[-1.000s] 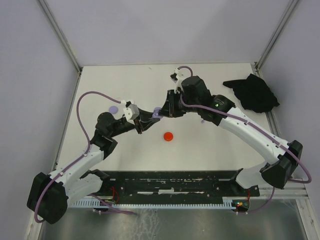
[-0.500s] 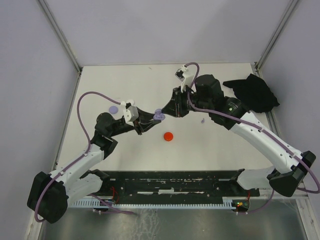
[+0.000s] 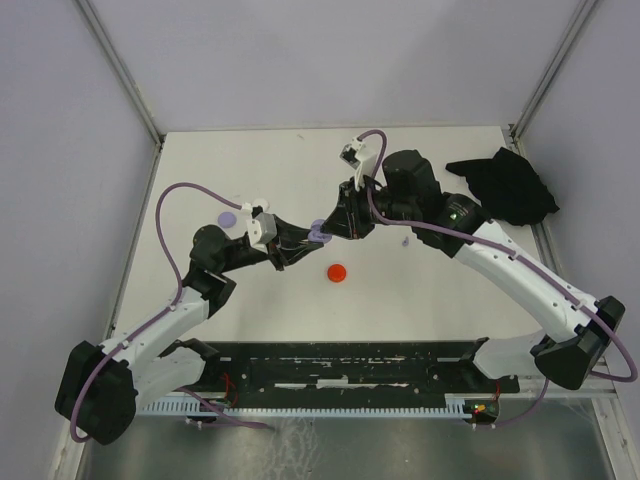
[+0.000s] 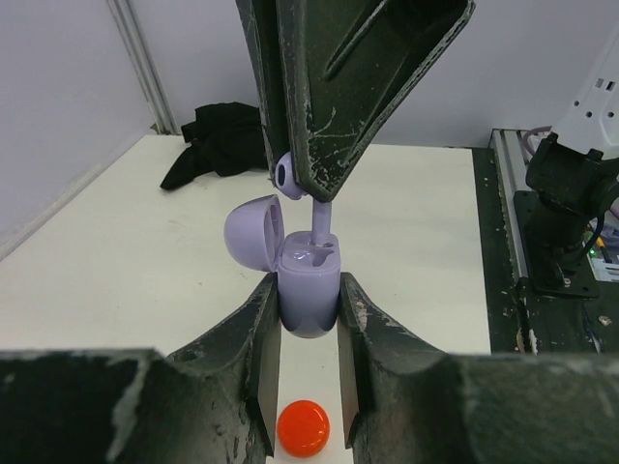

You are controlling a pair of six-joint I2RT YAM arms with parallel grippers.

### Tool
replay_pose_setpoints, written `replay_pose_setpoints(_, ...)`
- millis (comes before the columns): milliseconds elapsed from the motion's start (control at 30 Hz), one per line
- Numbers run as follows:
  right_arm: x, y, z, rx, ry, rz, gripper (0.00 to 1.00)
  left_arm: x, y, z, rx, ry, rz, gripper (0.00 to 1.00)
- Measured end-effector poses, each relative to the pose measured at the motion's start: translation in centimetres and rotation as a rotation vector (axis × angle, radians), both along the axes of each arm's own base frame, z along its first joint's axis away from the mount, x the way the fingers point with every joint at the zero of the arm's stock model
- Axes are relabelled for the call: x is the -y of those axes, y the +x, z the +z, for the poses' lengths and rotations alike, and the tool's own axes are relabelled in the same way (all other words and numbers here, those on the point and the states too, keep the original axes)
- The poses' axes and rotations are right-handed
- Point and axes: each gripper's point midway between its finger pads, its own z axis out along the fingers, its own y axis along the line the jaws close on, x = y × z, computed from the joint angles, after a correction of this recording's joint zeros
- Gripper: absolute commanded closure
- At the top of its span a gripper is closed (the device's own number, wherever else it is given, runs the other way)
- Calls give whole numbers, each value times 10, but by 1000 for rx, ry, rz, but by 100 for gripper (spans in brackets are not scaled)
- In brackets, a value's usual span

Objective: Insert the wireless bluetooth earbuds into the charging case
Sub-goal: Adjust the earbud with the charging case.

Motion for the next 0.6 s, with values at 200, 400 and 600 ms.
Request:
replay_pose_setpoints(200, 0, 1, -7, 9, -22, 15, 89, 0, 0, 0, 0, -1, -1, 97)
replay_pose_setpoints(400, -2, -3, -9, 39, -38, 45, 89, 1, 0, -1, -21, -4, -5, 97)
replay_pose_setpoints(600, -5, -9, -13, 88, -61, 99, 86, 3, -5, 1, -43, -8, -41, 97)
